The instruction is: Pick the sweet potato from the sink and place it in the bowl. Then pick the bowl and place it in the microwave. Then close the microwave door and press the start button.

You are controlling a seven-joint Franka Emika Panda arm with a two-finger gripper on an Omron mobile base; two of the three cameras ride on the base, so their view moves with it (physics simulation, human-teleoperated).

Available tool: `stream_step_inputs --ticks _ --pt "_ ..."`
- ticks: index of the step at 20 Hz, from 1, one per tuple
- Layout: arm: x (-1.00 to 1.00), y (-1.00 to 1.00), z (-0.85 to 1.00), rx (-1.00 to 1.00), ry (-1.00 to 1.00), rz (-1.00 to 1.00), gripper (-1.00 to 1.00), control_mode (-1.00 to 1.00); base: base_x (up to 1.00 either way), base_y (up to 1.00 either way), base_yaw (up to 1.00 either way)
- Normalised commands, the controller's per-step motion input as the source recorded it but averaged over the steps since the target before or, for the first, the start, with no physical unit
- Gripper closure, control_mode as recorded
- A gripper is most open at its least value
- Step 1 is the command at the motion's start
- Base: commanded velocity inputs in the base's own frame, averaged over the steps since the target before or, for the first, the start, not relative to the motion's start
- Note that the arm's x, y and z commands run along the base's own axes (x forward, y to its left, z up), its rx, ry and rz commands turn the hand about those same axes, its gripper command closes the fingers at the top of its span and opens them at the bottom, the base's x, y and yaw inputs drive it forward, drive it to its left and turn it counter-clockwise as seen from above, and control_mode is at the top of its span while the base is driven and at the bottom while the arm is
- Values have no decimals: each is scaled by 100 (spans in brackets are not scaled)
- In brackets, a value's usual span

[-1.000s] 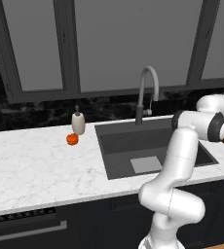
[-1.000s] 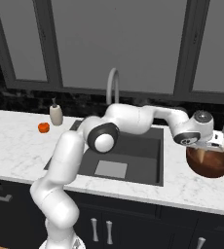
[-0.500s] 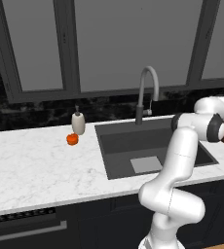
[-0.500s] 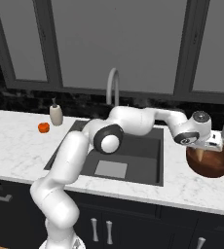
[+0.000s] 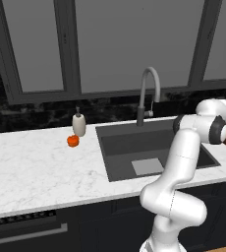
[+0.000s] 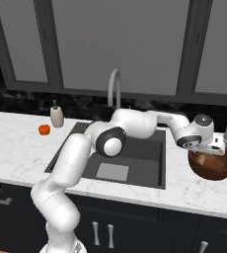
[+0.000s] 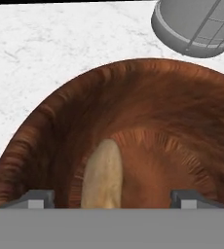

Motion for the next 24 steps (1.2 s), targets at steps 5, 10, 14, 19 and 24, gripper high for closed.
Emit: stream_step_inputs --ticks 5,10,14,19,24 --pt "-6 15 17 0 0 0 -100 -100 0 0 0" --pt "-8 32 38 0 0 0 -100 -100 0 0 0" --pt "-16 35 11 0 5 0 -100 -100 0 0 0" --pt "6 25 0 -1 10 0 -100 -100 0 0 0" --pt "24 4 0 0 8 0 -100 -100 0 0 0"
